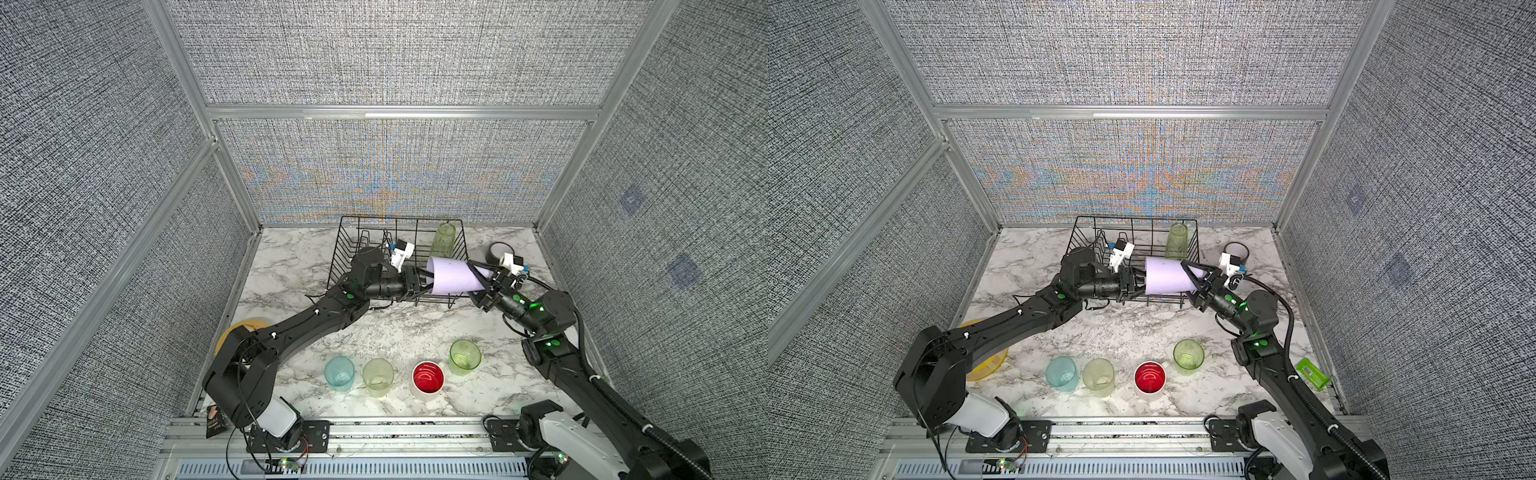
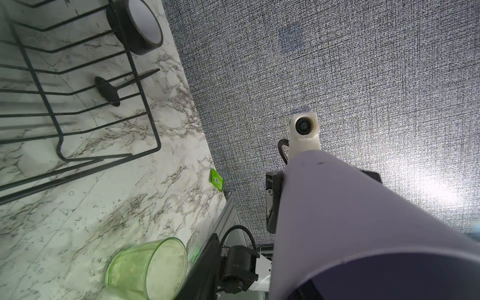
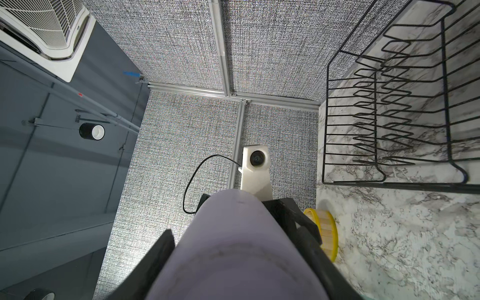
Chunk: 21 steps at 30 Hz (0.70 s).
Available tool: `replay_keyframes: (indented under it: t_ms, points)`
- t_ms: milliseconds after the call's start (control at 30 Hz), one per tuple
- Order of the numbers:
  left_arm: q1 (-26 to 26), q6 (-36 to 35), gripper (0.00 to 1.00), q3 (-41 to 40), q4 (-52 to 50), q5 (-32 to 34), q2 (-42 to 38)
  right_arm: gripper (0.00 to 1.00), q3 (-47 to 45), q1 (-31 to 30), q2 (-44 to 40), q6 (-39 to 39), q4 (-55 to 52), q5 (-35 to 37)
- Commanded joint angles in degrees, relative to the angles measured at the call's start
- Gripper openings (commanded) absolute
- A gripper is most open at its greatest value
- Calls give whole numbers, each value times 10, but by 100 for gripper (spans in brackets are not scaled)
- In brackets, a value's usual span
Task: Load cups into a dish rack
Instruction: Pick up the cup from the center of the table.
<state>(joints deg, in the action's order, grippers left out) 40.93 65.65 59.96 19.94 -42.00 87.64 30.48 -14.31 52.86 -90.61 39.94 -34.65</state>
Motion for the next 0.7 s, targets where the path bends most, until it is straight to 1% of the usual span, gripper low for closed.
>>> replay_keyframes:
  t_ms: [0, 100, 200, 333, 433, 500, 533, 667]
  points:
    - [-8, -35, 47, -4, -47, 8, -17, 60, 21, -1, 7, 68, -21, 5]
    - [-17, -68, 54, -15, -101, 24, -45, 60, 52, -1, 17, 140, -86, 5]
    - [-26, -116, 62, -23, -188, 52, -78, 60, 94, -1, 29, 228, -160, 11]
    - [-35, -179, 73, -29, -304, 114, -131, 60, 151, -2, 59, 349, -247, 29]
    - [-40, -206, 83, -39, -373, 184, -175, 60, 199, -2, 87, 465, -325, 60]
    - [-41, -218, 92, -46, -412, 235, -208, 60, 227, -2, 107, 525, -364, 82]
    - [-41, -224, 99, -49, -435, 266, -226, 60, 240, -4, 119, 557, -380, 95]
    - [-41, -244, 100, -62, -511, 378, -293, 60, 294, -5, 174, 656, -431, 139]
